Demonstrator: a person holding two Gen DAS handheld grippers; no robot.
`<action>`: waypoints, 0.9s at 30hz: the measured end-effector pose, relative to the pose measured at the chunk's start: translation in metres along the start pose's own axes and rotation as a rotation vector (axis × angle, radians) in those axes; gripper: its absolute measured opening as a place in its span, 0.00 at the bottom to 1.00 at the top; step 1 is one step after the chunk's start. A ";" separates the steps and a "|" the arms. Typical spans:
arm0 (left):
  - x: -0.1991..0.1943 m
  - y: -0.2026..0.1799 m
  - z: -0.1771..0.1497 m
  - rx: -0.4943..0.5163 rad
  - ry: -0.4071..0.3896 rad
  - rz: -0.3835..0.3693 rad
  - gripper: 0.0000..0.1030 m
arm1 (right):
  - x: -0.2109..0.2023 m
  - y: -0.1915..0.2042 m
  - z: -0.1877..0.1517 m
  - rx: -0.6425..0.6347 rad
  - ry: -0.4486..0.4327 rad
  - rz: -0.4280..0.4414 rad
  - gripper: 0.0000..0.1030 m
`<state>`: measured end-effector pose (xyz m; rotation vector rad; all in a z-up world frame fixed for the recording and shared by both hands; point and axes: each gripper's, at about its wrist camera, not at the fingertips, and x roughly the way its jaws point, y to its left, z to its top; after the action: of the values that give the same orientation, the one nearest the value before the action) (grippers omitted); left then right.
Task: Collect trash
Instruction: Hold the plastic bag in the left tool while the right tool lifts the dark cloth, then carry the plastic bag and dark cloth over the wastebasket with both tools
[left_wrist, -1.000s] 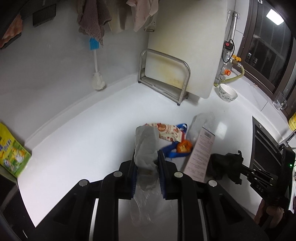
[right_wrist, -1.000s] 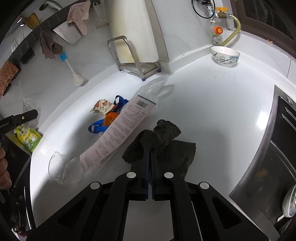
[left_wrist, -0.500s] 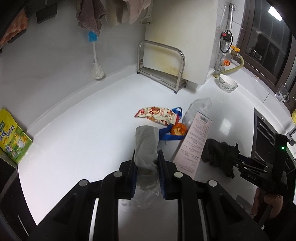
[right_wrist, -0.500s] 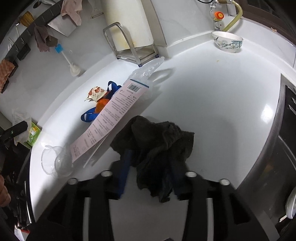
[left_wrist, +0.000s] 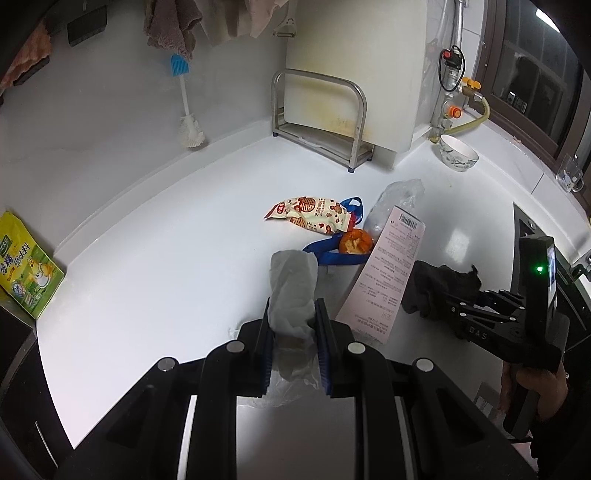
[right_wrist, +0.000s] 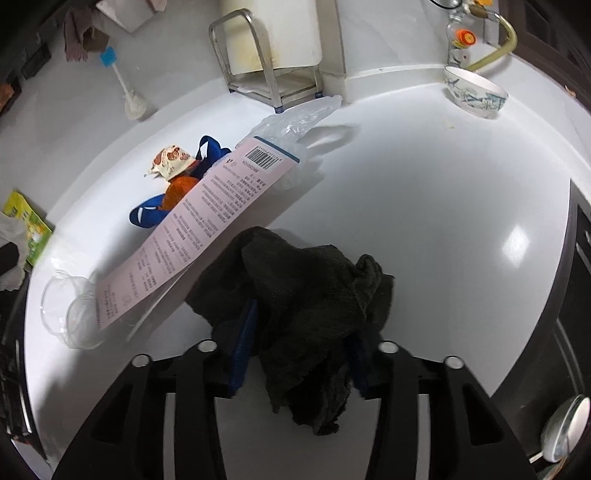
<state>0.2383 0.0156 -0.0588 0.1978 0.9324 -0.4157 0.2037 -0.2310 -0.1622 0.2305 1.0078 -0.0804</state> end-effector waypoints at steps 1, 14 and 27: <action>0.000 -0.001 0.000 0.000 0.001 0.002 0.19 | 0.000 0.001 -0.001 -0.009 -0.003 -0.005 0.33; -0.012 -0.014 -0.016 -0.018 -0.003 0.023 0.19 | -0.043 -0.001 -0.014 -0.014 -0.087 0.031 0.06; -0.073 -0.076 -0.080 -0.050 -0.028 0.045 0.19 | -0.156 -0.025 -0.101 -0.048 -0.138 0.098 0.05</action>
<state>0.1085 -0.0071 -0.0455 0.1666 0.9078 -0.3522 0.0327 -0.2389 -0.0861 0.2269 0.8588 0.0172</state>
